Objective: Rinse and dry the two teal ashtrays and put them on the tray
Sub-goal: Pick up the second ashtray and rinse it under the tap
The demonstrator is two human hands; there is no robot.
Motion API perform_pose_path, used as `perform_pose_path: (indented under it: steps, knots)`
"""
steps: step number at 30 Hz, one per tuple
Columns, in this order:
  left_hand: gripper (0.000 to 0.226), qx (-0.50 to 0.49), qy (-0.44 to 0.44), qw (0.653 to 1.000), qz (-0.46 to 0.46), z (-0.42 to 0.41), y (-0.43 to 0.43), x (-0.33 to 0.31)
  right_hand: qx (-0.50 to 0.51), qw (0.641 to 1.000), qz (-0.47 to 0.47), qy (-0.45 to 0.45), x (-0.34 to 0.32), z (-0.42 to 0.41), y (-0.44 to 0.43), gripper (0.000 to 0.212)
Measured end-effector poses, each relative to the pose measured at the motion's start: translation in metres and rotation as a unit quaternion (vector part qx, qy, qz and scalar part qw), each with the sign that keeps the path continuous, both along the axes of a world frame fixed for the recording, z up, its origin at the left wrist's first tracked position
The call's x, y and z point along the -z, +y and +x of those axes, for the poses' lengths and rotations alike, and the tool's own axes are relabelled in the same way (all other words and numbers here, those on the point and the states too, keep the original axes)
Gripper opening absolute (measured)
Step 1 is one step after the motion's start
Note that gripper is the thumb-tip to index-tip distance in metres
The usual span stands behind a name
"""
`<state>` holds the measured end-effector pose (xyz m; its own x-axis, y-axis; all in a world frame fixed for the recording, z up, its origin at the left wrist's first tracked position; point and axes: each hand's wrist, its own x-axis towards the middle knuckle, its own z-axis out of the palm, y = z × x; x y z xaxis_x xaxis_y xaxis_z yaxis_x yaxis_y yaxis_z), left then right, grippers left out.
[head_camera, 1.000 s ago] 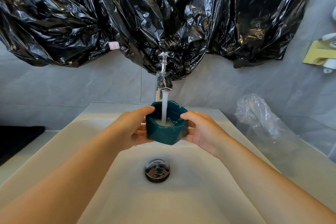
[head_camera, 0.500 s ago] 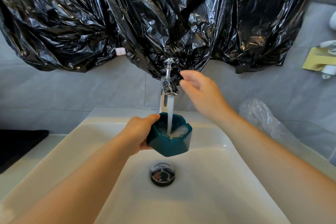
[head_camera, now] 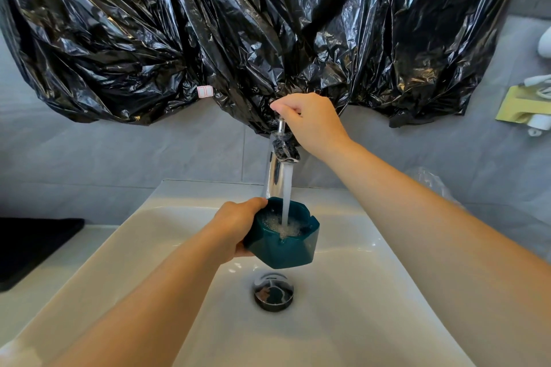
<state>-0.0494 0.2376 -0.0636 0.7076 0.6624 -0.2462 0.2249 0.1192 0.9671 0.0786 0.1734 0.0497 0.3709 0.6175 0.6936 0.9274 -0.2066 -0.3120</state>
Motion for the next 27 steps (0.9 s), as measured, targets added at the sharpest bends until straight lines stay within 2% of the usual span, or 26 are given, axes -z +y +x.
perform_pose_path:
  steps: [7,9,11,14,18,24,27]
  knots:
    - [0.034,0.005,0.01,1.0,0.008,0.0,0.0,-0.001,-0.027,0.999,0.025,0.025,0.022,-0.012,-0.013,0.035]
    - [0.034,0.007,0.012,1.0,0.016,-0.001,-0.001,-0.002,-0.048,0.998,0.014,0.048,0.029,-0.014,-0.019,0.029]
    - [0.035,0.01,0.012,1.0,0.022,-0.002,-0.003,-0.004,-0.055,0.996,0.005,0.075,0.024,-0.018,-0.025,0.032]
    - [0.036,0.01,0.012,0.999,0.04,-0.003,-0.005,-0.006,-0.047,0.994,0.038,0.095,0.02,-0.027,-0.04,0.034]
    - [0.037,0.009,-0.005,0.997,0.071,-0.003,-0.005,-0.008,-0.036,0.986,0.06,0.15,0.054,-0.037,-0.085,0.029]
    - [0.019,0.021,-0.031,0.971,0.237,-0.002,-0.016,-0.012,0.03,0.961,0.076,0.263,0.113,-0.024,-0.155,0.015]
    - [0.024,0.03,-0.042,0.951,0.305,-0.005,-0.023,-0.015,0.064,0.957,0.084,0.27,0.128,-0.018,-0.173,0.014]
